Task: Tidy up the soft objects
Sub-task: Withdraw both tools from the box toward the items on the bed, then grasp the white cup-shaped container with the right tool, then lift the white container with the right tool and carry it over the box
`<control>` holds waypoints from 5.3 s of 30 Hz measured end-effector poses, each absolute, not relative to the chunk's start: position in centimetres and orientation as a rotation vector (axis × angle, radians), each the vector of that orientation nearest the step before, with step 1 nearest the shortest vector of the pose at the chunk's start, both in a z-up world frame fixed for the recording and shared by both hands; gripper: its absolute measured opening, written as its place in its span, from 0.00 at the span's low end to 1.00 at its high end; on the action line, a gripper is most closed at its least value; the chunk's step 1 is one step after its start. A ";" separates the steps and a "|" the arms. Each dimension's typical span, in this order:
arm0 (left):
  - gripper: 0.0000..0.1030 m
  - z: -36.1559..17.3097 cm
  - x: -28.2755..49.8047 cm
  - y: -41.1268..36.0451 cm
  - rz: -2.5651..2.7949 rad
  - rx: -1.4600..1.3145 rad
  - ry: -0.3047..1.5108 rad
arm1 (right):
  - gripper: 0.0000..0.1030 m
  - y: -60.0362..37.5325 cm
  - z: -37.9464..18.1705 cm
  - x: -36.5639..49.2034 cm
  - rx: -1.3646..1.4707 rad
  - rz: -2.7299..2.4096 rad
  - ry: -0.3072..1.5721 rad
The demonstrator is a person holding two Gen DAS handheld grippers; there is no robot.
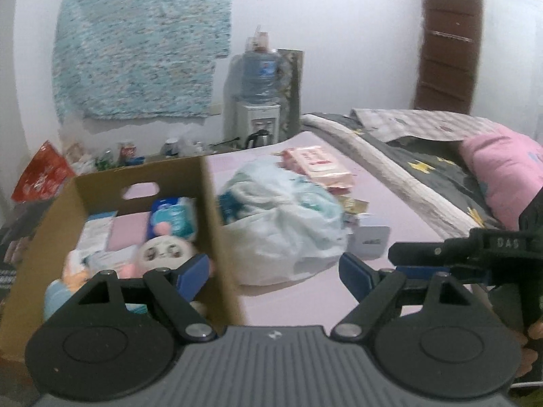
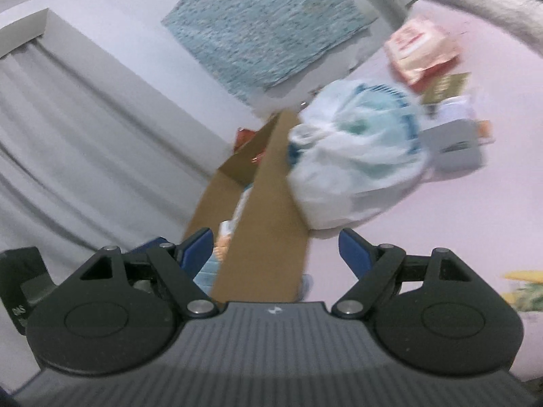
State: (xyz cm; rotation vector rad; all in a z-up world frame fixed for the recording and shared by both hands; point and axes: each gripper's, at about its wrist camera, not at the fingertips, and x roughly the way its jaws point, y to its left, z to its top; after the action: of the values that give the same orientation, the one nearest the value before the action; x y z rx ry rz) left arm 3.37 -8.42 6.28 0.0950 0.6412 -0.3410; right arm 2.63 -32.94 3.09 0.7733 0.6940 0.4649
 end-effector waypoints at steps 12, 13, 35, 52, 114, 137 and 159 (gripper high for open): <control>0.82 2.5 6.9 -20.1 -0.498 0.220 0.664 | 0.79 -40.8 0.2 3.0 0.759 0.336 0.648; 0.82 1.9 7.4 -20.9 -0.504 0.229 0.666 | 0.78 -41.2 0.0 3.2 0.755 0.332 0.644; 0.57 -7.6 15.4 -28.9 -0.495 0.343 0.766 | 0.31 -43.5 -4.8 12.6 0.649 0.356 0.709; 0.42 -7.8 15.6 -28.9 -0.502 0.285 0.793 | 0.25 -43.4 -5.7 12.7 0.690 0.353 0.747; 0.40 -5.2 16.4 -24.1 -0.559 -0.159 1.054 | 0.23 -43.9 -5.3 11.3 0.983 0.315 0.808; 0.40 5.6 10.5 -16.0 -0.488 -0.223 0.800 | 0.23 -36.3 7.1 9.8 0.822 0.529 0.653; 0.39 3.4 7.3 5.7 -0.188 -0.474 0.844 | 0.23 -13.1 8.2 15.9 0.563 0.761 1.049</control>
State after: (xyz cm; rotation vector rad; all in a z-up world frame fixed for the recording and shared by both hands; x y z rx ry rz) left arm 7.26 5.72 3.45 -0.4745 0.8443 -0.1880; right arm 15.94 -13.08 8.24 0.5630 1.0486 0.7611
